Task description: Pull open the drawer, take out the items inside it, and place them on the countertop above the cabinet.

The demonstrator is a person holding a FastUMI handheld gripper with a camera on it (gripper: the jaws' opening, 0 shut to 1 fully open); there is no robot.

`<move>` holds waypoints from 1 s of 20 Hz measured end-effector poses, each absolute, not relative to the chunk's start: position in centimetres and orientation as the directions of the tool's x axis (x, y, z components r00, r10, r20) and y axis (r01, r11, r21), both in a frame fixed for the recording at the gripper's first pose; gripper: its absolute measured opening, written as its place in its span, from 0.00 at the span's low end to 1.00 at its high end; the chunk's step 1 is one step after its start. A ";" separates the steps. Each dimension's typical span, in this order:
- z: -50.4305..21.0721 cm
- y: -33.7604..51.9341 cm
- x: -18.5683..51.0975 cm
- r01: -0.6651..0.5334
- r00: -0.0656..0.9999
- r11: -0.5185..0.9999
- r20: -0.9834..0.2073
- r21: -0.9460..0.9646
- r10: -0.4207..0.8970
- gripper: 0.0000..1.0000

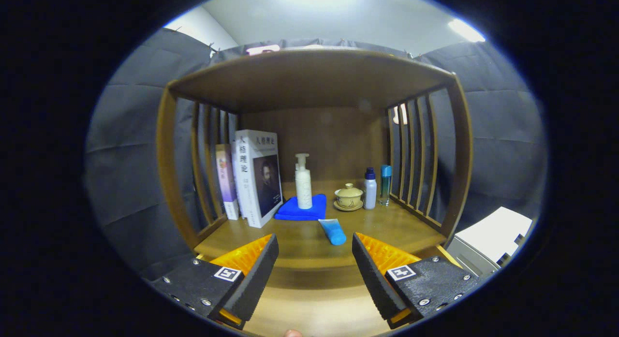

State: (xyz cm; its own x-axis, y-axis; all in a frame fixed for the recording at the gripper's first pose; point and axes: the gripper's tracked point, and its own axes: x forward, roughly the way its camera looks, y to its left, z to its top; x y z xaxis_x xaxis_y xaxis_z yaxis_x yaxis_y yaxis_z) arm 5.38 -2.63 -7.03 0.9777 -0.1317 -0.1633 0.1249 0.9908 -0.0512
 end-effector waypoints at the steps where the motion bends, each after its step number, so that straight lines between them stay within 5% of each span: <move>1: -7.2 -1.9 3.6 0.119 0.981 0.992 -0.150 -0.051 -0.126 0.94; 9: -14.4 1.3 -9.5 0.072 0.977 0.994 -0.197 -0.078 -0.086 0.94; 16: -19.5 1.5 -11.5 0.032 0.966 0.993 -0.252 -0.110 -0.059 0.95; 20: -20.9 -1.0 -10.3 0.111 0.954 0.990 -0.270 -0.093 -0.132 0.95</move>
